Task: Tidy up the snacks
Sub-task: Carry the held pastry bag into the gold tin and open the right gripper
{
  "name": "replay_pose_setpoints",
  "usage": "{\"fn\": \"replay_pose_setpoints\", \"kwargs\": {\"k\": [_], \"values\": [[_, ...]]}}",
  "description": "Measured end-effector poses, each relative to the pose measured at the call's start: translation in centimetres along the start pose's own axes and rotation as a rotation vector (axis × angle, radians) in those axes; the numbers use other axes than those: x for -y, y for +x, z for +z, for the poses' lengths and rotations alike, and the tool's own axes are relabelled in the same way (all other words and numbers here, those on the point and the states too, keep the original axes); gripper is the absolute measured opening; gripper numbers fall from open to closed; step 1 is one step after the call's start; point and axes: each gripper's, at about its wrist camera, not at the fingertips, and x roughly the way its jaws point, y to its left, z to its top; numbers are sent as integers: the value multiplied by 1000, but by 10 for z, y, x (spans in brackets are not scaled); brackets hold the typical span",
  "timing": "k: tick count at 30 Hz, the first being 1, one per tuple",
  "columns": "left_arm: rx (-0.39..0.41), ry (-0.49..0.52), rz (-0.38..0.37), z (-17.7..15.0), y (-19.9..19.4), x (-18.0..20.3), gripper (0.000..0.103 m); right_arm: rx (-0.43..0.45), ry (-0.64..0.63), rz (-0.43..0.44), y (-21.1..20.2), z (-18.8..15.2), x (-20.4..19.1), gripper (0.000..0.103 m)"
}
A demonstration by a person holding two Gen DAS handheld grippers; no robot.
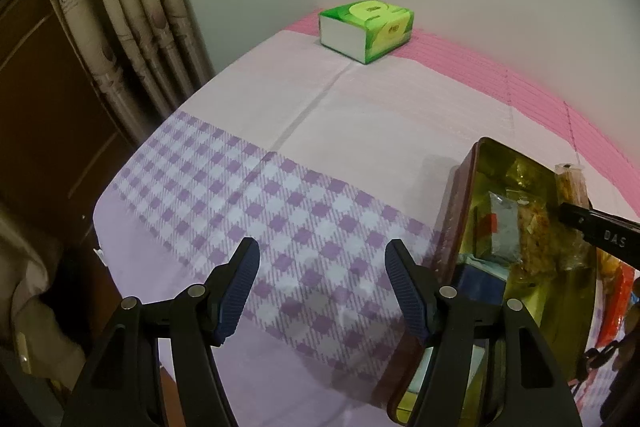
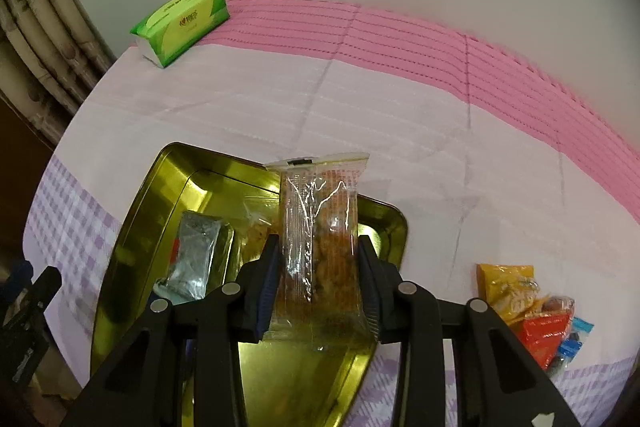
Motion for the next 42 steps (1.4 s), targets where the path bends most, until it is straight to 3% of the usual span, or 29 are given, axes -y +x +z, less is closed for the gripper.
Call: {"fn": "replay_pose_setpoints", "kwargs": {"k": [27, 36, 42], "values": [[-19, 1, -19, -2, 3, 2, 67, -58, 44, 84, 26, 1, -4, 37], [-22, 4, -28, -4, 4, 4, 67, 3, 21, 115, -9, -9, -5, 45], [-17, 6, -27, -5, 3, 4, 67, 57, 24, 120, -46, -29, 22, 45]]}}
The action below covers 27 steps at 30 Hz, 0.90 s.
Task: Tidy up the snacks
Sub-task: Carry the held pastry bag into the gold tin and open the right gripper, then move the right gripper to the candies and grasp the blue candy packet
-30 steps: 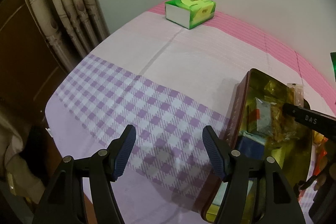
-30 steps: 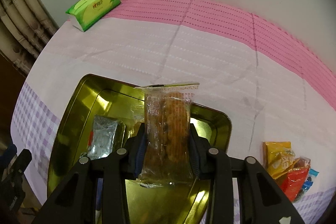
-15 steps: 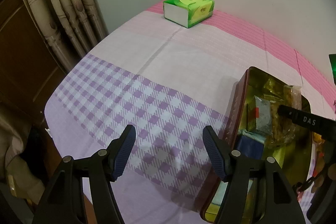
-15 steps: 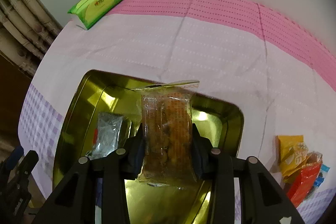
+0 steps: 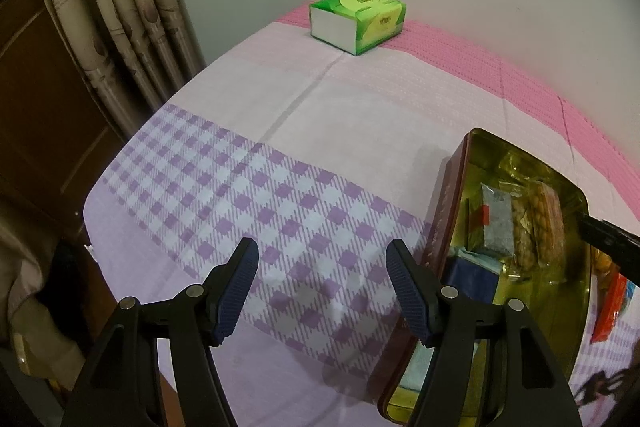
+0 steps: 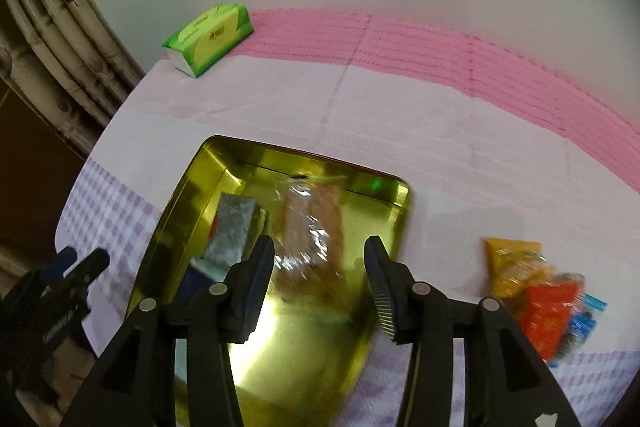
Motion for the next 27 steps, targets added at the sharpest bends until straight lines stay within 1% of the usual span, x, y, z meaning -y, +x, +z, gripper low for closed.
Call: {"fn": "replay_pose_setpoints", "kwargs": {"k": [3, 8, 9, 10, 11, 12, 13, 15, 17, 18, 19, 27], "values": [[1, 7, 5, 0, -1, 1, 67, 24, 17, -40, -21, -12, 27, 45], [2, 13, 1, -2, -3, 4, 67, 38, 92, -134, -52, -37, 91, 45], [1, 18, 2, -2, -3, 5, 67, 38, 92, -134, -52, -37, 91, 45], [1, 23, 5, -3, -3, 7, 67, 30, 108, -155, -55, -42, 103, 45], [2, 26, 7, -2, -4, 8, 67, 9, 139, -196, -60, -54, 129, 45], [6, 31, 11, -3, -4, 9, 67, -4, 150, -225, -61, -61, 143, 45], [9, 34, 15, -3, -5, 10, 67, -4, 150, -225, -61, -61, 143, 45], [13, 38, 23, -4, -5, 11, 67, -26, 171, -257, -59, -72, 161, 43], [18, 44, 34, -4, -4, 13, 67, -46, 196, -266, -55, -82, 176, 40], [20, 45, 41, -5, -4, 13, 67, -60, 228, -249, -50, -91, 188, 39], [20, 47, 44, -5, -4, 13, 67, -60, 233, -241, -49, -93, 190, 38], [35, 48, 65, -6, -2, 14, 67, -53, 284, -183, -23, -99, 198, 37]]}}
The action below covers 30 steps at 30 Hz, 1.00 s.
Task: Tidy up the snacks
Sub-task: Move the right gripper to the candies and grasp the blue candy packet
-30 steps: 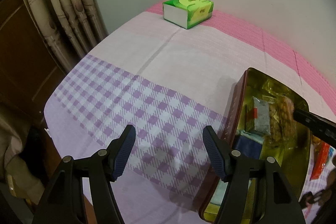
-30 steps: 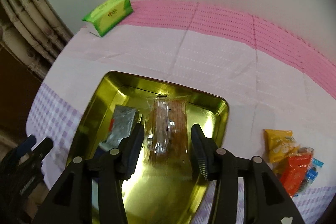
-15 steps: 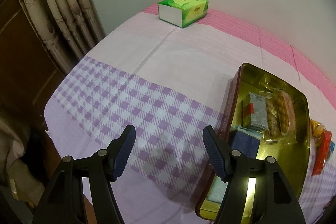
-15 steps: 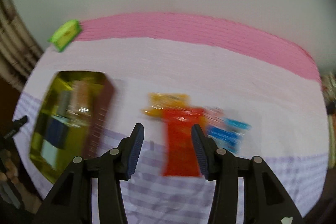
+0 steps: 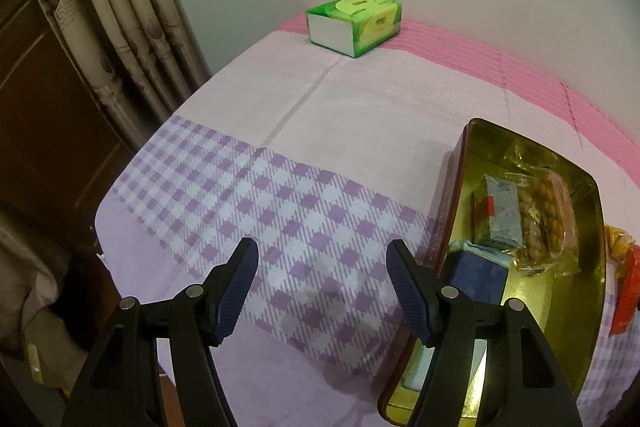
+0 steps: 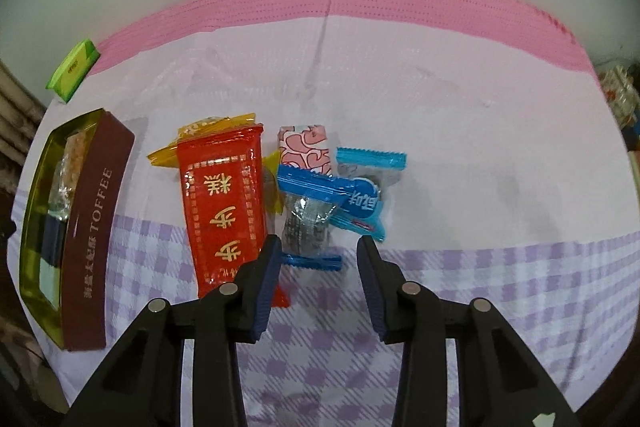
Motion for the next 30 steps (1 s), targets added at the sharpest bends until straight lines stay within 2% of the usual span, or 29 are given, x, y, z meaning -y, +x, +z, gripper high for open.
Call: {"fn": "replay_pose_setpoints", "kwargs": {"k": [3, 6, 11, 16, 23, 30], "values": [[0, -2, 3, 0, 0, 0, 67, 5, 15, 12, 9, 2, 0, 35], [-4, 6, 14, 0, 2, 2, 67, 5, 4, 18, 18, 4, -4, 27], [10, 39, 11, -2, -1, 10, 67, 32, -16, 15, 19, 3, -9, 25], [35, 75, -14, -6, -11, 25, 67, 22, -64, 31, 15, -6, -20, 24], [116, 137, -93, -8, -45, 57, 68, 6, -108, 56, 10, -19, -32, 24], [134, 259, -208, -16, -70, 116, 70, 38, -93, 2, 5, -27, -9, 23]]}}
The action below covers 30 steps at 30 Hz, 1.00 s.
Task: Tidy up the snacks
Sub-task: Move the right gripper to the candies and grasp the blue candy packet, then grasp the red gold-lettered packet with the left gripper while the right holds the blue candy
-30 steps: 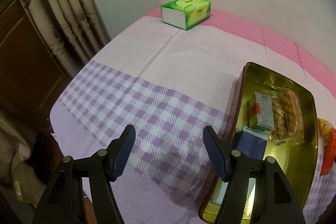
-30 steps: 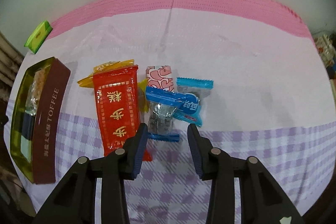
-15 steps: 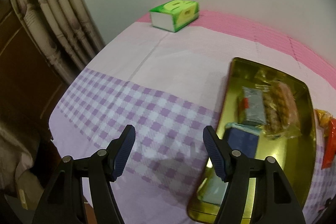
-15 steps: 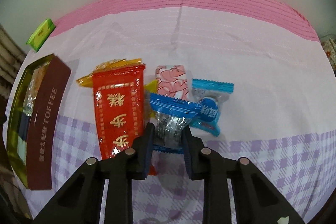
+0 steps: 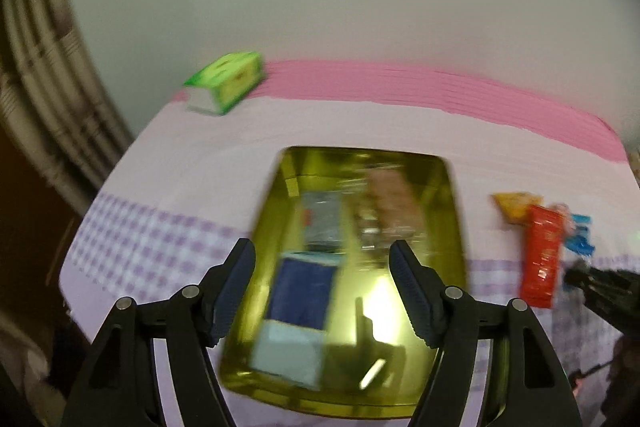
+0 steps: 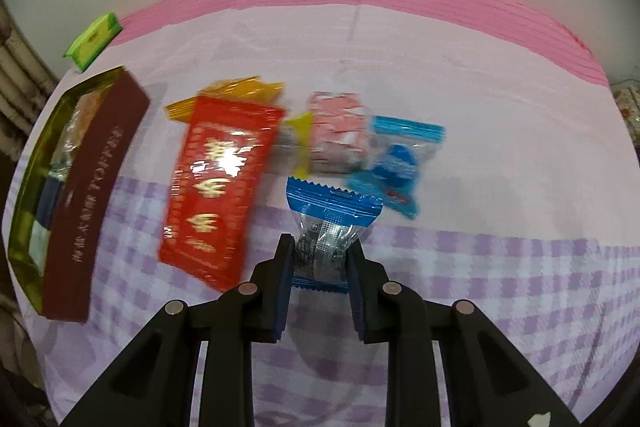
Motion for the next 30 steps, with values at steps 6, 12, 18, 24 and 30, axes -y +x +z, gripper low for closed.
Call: {"fn": "replay_pose_setpoints", "kwargs": {"k": [6, 12, 18, 24, 30], "values": [[11, 111, -100, 7, -3, 65, 70, 51, 40, -90, -4, 0, 39, 23], [1, 202, -192, 6, 4, 126, 70, 78, 94, -106, -1, 3, 66, 23], [-32, 228, -289, 1, 23, 165, 70, 139, 59, -108, 6, 5, 64, 24], [-62, 255, -333, -7, 35, 184, 70, 198, 55, -93, 5, 1, 69, 24], [-104, 265, -338, -14, 53, 200, 70, 225, 51, -92, 5, -4, 69, 24]]}}
